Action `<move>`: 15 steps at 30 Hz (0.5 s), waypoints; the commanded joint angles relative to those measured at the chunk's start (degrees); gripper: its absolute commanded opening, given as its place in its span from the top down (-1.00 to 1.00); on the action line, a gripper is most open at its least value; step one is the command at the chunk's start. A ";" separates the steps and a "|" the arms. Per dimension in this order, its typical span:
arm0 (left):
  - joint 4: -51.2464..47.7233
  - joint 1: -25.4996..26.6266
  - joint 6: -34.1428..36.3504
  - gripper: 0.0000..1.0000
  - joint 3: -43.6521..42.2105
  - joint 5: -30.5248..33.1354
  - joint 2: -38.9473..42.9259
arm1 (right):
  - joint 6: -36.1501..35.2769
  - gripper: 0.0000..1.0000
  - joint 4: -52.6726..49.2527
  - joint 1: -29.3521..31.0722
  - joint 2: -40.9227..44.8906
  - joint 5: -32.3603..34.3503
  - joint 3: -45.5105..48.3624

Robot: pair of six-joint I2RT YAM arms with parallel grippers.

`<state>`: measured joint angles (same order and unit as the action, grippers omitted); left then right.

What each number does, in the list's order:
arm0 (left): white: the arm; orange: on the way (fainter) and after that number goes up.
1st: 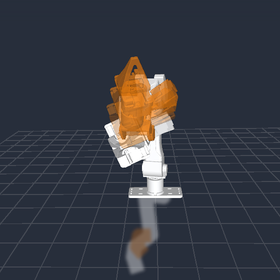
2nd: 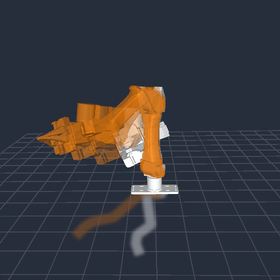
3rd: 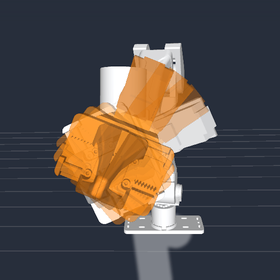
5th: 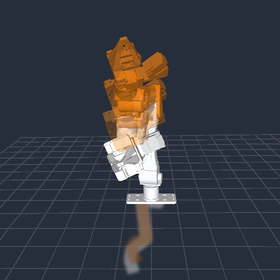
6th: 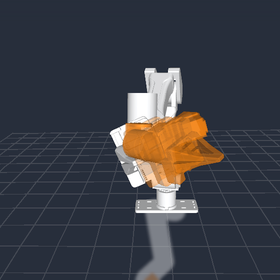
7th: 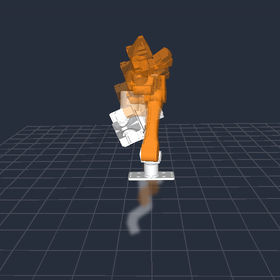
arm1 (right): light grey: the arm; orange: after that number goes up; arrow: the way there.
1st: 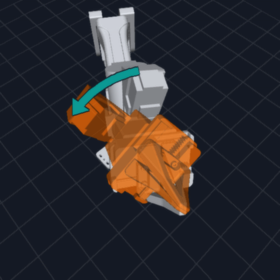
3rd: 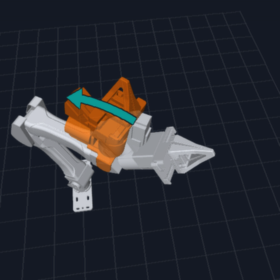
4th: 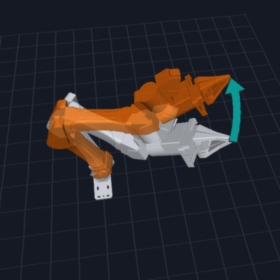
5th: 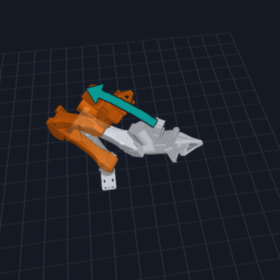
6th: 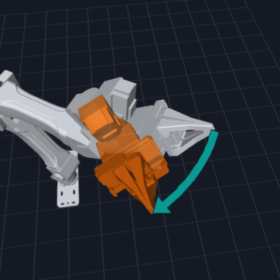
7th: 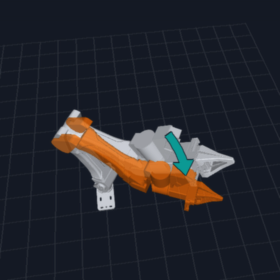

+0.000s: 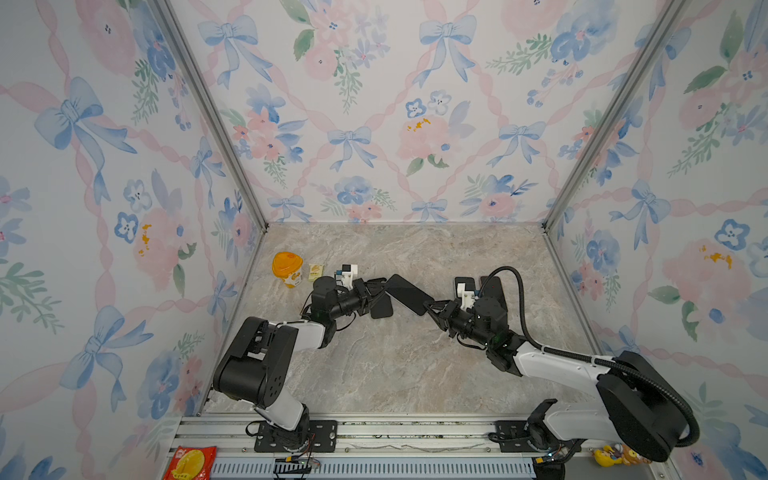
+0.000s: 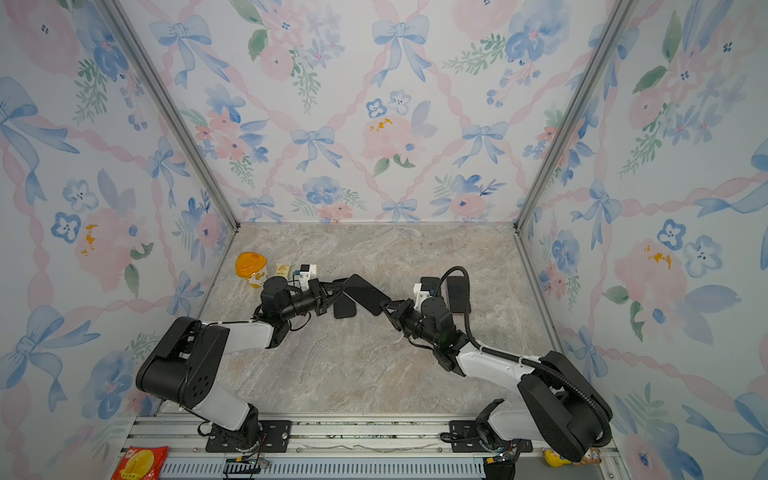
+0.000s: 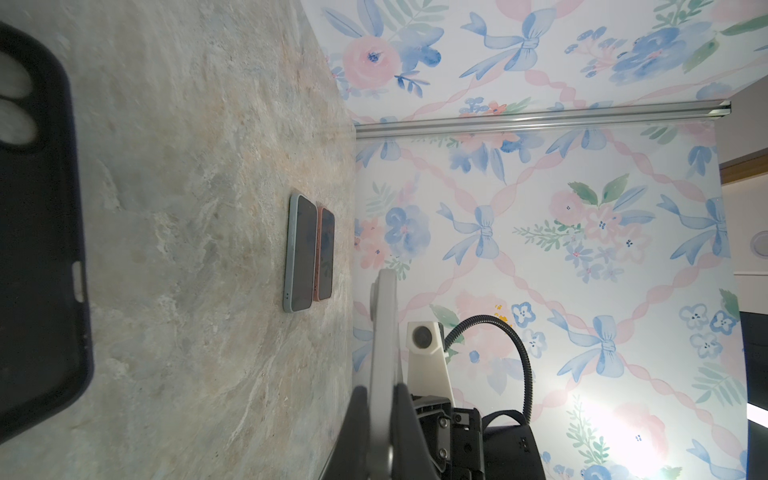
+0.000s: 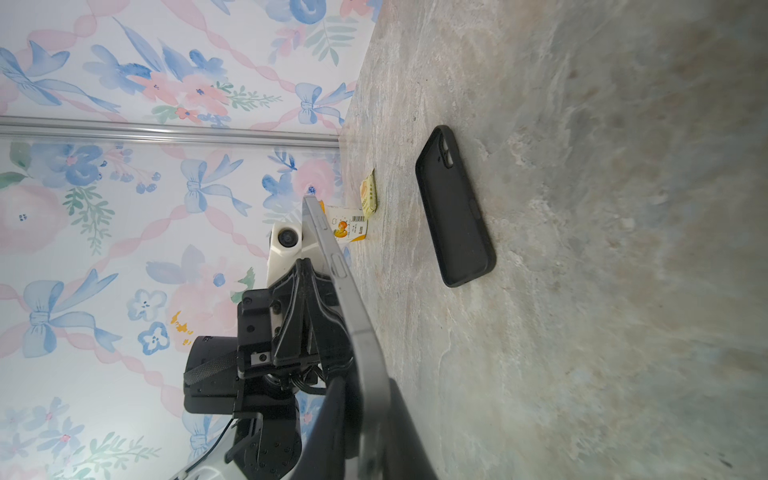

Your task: Put the phone into the phone case

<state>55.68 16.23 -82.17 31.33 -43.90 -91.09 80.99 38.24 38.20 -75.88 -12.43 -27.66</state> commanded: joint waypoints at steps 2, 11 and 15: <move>3.17 0.39 0.69 1.00 -0.46 -2.11 -0.20 | -1.90 0.81 0.44 -0.29 0.27 -0.34 0.85; 3.08 0.42 2.63 0.26 -1.45 -2.62 0.12 | -4.80 0.95 -3.20 -0.58 3.09 -0.23 0.87; 0.88 -0.68 4.41 -0.02 -2.90 -2.60 0.64 | -7.21 1.00 -8.53 -0.97 5.56 0.03 0.29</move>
<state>55.66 16.38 -80.40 29.52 -45.50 -91.33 77.38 35.05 37.89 -72.49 -13.13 -27.57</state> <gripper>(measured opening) 0.503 0.105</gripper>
